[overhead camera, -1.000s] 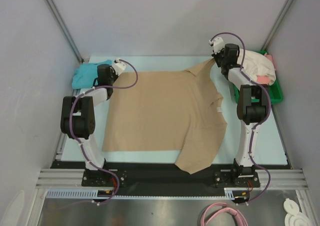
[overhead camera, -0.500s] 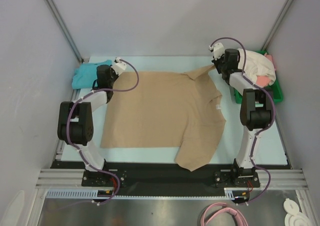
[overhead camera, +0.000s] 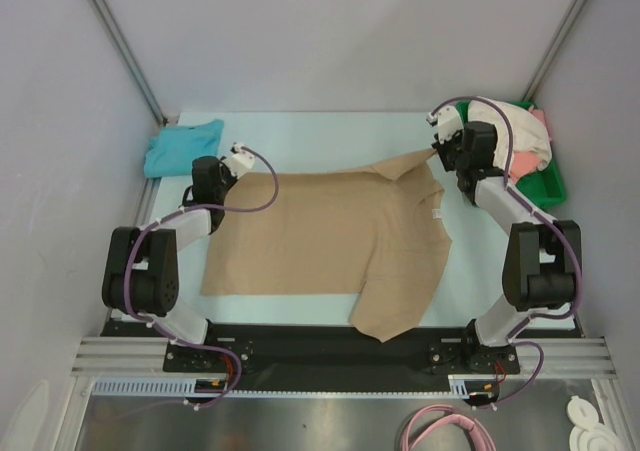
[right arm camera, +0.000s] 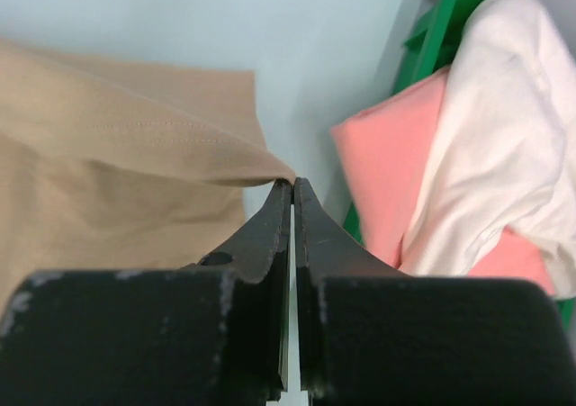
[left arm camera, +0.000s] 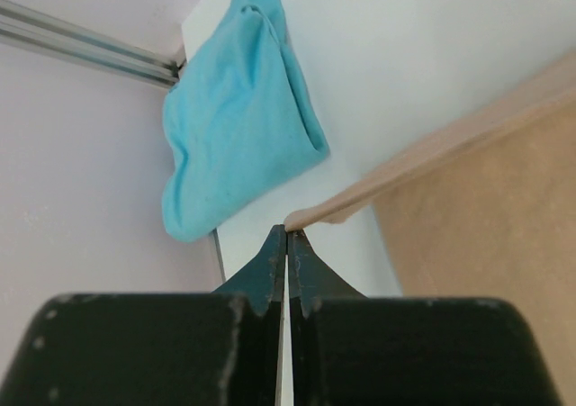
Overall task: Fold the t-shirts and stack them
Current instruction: Fold the tshirt
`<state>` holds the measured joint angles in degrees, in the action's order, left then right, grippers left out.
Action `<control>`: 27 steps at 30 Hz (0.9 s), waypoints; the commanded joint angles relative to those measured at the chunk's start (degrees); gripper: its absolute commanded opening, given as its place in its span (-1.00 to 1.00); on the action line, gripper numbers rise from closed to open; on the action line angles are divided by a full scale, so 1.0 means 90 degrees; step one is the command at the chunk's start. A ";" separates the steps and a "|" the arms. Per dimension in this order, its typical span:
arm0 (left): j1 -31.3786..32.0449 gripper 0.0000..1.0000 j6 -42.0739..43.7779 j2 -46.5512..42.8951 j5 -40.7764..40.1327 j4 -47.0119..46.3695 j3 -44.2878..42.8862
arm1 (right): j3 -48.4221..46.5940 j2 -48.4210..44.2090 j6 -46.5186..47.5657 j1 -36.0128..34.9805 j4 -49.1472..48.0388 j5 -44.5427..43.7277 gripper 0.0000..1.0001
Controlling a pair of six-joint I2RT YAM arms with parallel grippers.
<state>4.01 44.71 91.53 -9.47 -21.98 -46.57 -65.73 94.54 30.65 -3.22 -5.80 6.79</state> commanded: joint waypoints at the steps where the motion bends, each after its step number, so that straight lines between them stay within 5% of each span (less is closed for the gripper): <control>1: -0.0006 -0.99 0.0101 -0.0452 0.0076 -0.0292 0.0232 | 0.0428 -0.0620 -0.0164 -0.0032 -0.0117 0.0164 -1.00; 27: -0.0358 -0.99 0.0589 -0.0433 0.0428 -0.0479 0.1179 | 0.2020 -0.2448 -0.0516 -0.0609 0.1162 0.0681 -1.00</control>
<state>1.54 48.86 89.97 -7.05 -25.80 -36.86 -48.18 73.47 26.55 -8.54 4.47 12.32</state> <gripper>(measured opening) 0.008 0.011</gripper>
